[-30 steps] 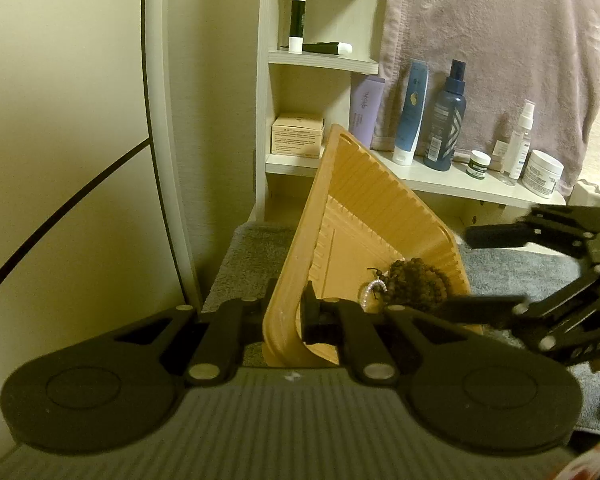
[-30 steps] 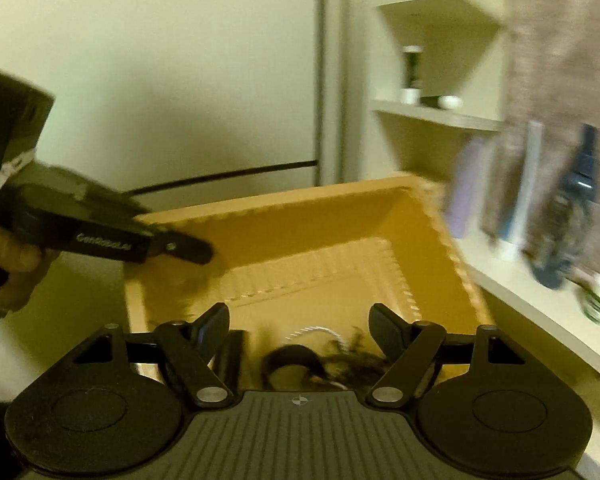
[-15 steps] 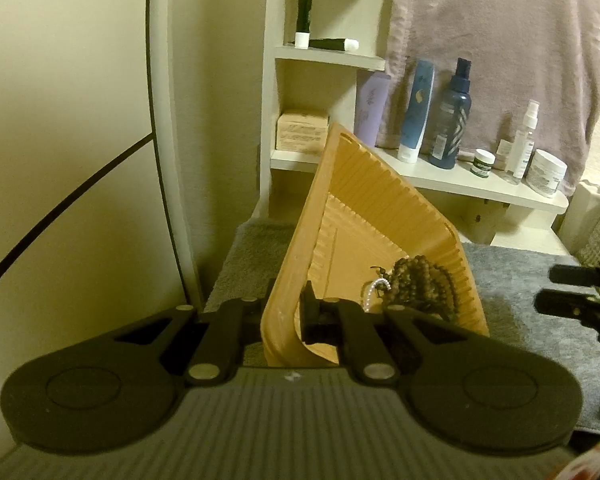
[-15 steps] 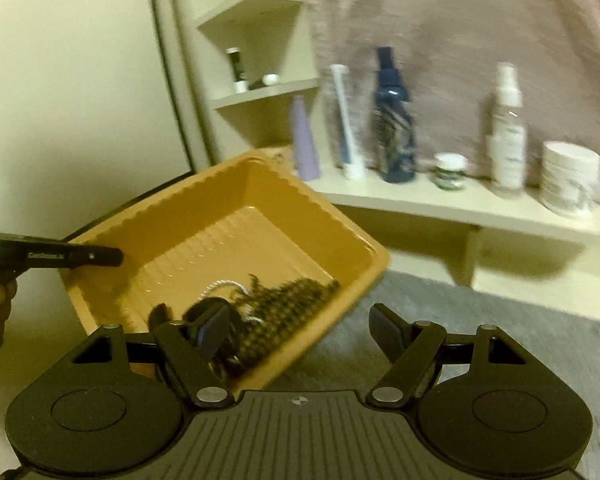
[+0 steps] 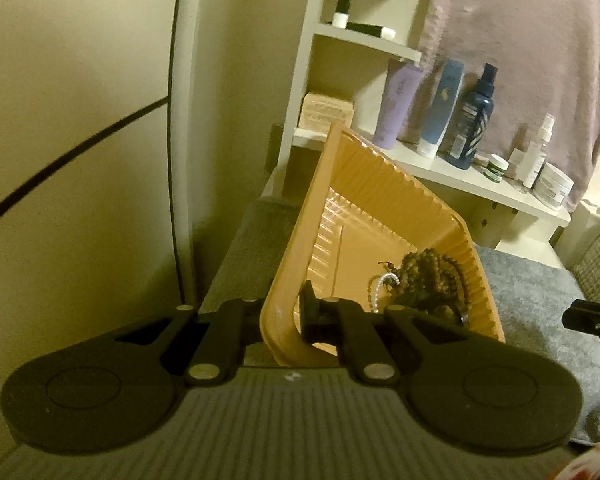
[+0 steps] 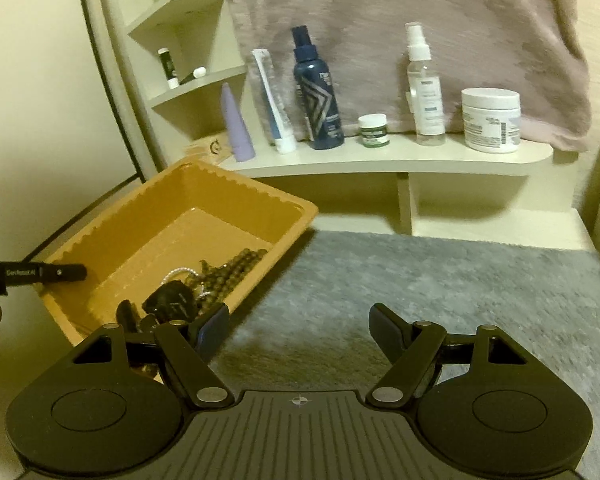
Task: Organize jewelry
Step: 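Lower the orange tray flat onto the towel with the left gripper and release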
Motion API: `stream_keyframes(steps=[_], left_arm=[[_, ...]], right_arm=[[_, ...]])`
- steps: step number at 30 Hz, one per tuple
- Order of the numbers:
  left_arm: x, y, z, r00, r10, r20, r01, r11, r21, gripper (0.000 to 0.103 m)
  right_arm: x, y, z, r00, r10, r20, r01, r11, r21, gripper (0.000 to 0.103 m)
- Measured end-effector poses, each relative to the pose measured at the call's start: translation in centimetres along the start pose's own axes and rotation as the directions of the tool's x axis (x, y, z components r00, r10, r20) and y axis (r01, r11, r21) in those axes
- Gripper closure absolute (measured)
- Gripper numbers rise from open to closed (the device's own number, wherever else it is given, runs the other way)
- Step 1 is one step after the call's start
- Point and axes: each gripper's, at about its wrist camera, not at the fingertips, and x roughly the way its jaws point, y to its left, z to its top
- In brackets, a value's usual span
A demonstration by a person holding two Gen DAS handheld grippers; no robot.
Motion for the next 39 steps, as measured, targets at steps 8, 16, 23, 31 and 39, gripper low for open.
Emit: stream_keyframes(steps=[8, 16, 23, 31, 39], left_arm=[[1.2, 2.4, -0.8, 0.998, -0.043, -0.036, 0.039, 0.994, -0.106, 0.095], [2.3, 3.7, -1.7, 0.996, -0.057, -0.069, 0.046, 0.987, -0.152, 0.094], [2.8, 4.1, -2.3, 0.995, -0.055, -0.083, 0.040, 0.985, -0.166, 0.091], [2.2, 4.6, -2.4, 0.998, -0.028, -0.063, 0.016, 0.982, -0.189, 0.068], [-0.6, 4.9, -2.1, 1.000, -0.008, -0.005, 0.007, 0.981, -0.193, 0.046]], right_arm=[[0.1, 0.4, 0.1, 1.000, -0.013, -0.010, 0.013, 1.000, -0.005, 0.026], [0.0, 0.9, 0.0, 0.999, -0.034, -0.016, 0.034, 0.999, -0.011, 0.026], [-0.5, 0.8, -0.3, 0.999, -0.045, -0.019, 0.045, 0.999, -0.007, 0.026], [-1.2, 0.9, -0.6, 0.997, -0.067, -0.026, 0.067, 0.998, 0.013, 0.026], [-2.8, 1.2, -1.0, 0.991, -0.132, -0.034, 0.134, 0.989, 0.060, 0.026]])
